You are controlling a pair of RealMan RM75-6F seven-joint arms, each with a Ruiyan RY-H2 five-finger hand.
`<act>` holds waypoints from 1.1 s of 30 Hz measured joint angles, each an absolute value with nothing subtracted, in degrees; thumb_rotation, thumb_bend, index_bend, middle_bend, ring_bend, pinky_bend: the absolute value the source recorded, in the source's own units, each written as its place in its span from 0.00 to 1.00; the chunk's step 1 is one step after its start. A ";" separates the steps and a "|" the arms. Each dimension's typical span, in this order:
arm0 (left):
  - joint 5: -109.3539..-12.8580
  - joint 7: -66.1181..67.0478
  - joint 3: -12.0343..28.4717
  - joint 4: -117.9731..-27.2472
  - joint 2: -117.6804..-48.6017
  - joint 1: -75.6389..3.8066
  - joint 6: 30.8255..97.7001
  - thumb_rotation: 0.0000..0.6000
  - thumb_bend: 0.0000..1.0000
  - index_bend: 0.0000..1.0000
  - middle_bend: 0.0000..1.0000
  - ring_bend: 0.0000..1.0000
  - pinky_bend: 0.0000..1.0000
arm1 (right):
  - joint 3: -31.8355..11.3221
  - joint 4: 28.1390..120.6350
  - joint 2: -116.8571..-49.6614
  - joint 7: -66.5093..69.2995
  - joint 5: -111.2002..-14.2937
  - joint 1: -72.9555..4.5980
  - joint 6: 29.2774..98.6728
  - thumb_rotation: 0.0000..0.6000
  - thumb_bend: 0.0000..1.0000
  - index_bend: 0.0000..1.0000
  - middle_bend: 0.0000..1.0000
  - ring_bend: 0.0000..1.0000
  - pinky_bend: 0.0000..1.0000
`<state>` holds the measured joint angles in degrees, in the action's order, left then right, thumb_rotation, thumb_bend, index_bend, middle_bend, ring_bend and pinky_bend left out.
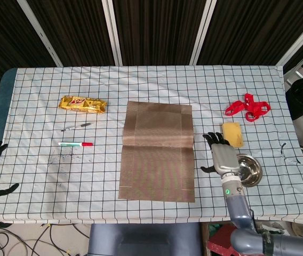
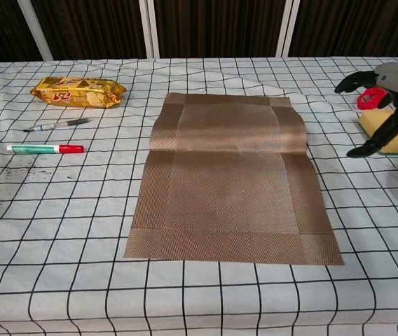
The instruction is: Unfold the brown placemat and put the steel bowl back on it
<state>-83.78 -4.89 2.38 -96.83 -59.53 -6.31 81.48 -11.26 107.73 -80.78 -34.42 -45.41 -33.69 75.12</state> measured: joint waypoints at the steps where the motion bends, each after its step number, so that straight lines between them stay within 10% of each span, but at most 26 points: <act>1: -83.86 -4.60 2.31 -96.79 -59.60 -6.33 81.43 1.00 0.01 0.00 0.00 0.00 0.02 | -10.05 107.93 -80.06 -34.00 -47.78 -32.73 76.01 1.00 0.05 0.15 0.02 0.00 0.18; 12: -86.28 2.35 1.10 -95.97 -61.18 -6.74 81.31 1.00 0.01 0.00 0.00 0.00 0.02 | 4.16 105.94 -69.94 -21.30 -71.88 -15.22 93.72 1.00 0.07 0.07 0.01 0.00 0.18; 23: -92.10 16.19 -0.44 -102.28 -61.40 -9.91 78.13 1.00 0.01 0.02 0.00 0.00 0.05 | 3.09 95.33 -69.11 -11.61 -78.85 -10.15 96.98 1.00 0.07 0.04 0.00 0.00 0.18; 33: -93.20 30.55 1.17 -104.17 -66.70 -20.75 61.64 1.00 0.02 0.08 0.04 0.03 0.08 | 0.86 93.99 -69.34 -6.16 -78.63 -9.14 93.40 1.00 0.08 0.03 0.00 0.00 0.18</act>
